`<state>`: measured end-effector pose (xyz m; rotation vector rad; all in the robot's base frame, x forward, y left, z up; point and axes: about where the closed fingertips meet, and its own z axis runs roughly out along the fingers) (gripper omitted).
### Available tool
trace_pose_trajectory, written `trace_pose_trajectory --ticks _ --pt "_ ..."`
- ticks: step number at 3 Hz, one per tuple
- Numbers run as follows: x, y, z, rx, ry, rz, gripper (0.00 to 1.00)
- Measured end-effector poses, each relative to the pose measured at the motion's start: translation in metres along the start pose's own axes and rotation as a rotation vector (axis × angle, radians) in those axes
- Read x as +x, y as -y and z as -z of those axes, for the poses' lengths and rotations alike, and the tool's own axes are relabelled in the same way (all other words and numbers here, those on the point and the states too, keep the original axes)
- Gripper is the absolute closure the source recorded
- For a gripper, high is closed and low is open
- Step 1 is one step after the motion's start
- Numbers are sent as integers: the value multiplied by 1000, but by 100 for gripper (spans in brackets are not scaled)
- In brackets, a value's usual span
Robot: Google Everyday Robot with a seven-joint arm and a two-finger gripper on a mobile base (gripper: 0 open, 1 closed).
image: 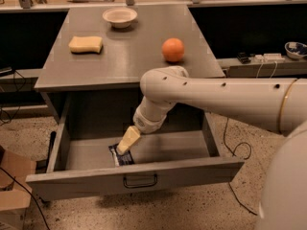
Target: Pick rxbar blueberry from top drawer and place on counter
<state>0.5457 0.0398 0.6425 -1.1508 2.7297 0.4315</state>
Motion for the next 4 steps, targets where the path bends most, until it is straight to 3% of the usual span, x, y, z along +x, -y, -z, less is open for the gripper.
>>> trace_pose_trajectory --ticks 2,3,4 --pt "-10 -41 -53 -101 -55 -82 0" --pt "-11 -44 -53 -105 -62 -86 17" --pt "-10 -46 -52 -103 -77 -87 40"
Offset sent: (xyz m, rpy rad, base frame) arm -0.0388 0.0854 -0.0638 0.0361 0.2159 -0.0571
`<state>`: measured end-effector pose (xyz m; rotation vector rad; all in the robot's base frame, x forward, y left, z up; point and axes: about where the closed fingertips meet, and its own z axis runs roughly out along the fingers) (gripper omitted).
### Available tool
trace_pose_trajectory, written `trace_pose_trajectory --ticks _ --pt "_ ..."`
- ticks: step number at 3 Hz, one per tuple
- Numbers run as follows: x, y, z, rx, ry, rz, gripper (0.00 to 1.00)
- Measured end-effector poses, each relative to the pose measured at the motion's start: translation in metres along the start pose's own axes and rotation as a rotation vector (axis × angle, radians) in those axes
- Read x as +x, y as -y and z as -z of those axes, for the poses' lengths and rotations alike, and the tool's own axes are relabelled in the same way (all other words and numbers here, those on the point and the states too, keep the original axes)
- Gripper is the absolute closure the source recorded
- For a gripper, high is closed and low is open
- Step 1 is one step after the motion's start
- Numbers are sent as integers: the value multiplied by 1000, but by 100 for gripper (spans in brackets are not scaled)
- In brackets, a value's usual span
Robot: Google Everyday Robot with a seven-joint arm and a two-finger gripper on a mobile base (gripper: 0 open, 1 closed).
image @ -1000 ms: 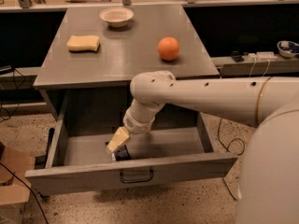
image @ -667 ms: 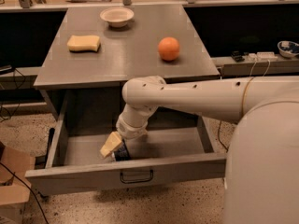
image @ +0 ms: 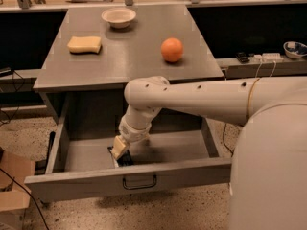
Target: Pick rxbar blueberry from top drawer and place on counter
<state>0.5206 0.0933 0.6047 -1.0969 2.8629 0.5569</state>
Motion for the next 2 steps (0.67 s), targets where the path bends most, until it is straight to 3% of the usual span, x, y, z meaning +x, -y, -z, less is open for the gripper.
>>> trace_pose_trajectory --ticks 1,2 --pt "-1 -2 6 0 0 0 63" --pt "-2 -15 -16 -4 -44 16 86"
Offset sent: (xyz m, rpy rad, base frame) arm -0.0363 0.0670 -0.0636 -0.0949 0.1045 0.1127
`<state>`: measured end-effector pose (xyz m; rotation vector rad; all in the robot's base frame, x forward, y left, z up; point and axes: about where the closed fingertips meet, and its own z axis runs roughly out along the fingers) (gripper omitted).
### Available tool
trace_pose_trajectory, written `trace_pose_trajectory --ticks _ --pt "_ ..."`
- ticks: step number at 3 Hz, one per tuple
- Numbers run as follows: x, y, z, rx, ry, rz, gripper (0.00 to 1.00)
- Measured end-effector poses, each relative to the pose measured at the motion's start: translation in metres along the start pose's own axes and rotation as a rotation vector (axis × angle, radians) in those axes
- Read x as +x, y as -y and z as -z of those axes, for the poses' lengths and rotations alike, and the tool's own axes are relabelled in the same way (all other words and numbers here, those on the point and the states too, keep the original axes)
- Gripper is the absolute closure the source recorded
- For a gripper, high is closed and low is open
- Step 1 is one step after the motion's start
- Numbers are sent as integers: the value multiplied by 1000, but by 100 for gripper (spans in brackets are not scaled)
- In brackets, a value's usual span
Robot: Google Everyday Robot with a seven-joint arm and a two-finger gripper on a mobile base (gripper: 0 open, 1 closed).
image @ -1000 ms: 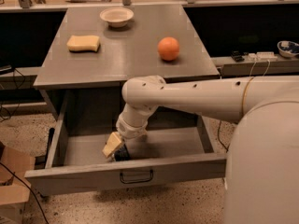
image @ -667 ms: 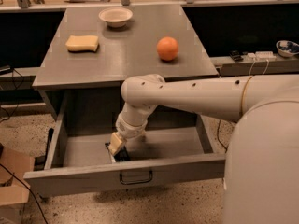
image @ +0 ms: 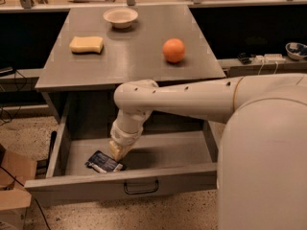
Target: Pick rxbar blueberry from top drawer and place on counter
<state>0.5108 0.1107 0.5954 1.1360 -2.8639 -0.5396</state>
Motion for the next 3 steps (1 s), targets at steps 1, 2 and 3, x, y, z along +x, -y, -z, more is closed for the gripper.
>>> trace_pose_trajectory --ticks 1,2,3 --pt "-2 -6 0 0 -7 7 100" --pt "-2 -6 0 0 -7 7 81" --pt "-7 -6 38 41 70 77 58"
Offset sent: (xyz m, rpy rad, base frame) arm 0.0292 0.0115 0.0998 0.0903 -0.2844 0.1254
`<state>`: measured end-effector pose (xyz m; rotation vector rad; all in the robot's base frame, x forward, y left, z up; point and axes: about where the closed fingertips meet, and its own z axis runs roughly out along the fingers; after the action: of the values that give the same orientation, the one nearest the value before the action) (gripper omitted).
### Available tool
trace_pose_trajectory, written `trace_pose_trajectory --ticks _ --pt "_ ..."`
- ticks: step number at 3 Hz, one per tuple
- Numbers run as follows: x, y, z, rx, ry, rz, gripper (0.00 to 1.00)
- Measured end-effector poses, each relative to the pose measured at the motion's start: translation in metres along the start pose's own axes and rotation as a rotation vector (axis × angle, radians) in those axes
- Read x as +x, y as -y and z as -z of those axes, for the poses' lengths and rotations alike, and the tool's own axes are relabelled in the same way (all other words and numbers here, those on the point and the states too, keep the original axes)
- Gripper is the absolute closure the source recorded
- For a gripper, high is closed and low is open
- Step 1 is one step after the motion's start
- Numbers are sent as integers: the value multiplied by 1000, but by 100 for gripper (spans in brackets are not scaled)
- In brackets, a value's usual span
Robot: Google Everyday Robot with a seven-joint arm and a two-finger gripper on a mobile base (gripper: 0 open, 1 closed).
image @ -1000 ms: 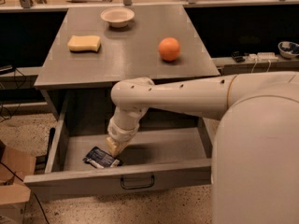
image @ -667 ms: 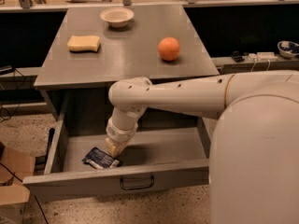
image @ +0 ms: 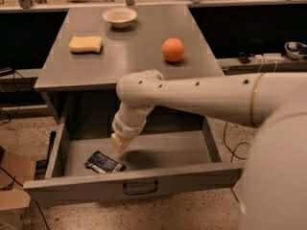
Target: Pick rxbar blueberry from top drawer and place on counter
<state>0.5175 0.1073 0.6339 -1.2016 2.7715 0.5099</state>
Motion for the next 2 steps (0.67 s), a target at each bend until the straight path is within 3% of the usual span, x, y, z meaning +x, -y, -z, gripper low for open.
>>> trace_pose_trajectory --ticks 1,2 --pt "-3 -1 24 29 35 54 35" --pt "-2 -1 19 23 27 44 11"
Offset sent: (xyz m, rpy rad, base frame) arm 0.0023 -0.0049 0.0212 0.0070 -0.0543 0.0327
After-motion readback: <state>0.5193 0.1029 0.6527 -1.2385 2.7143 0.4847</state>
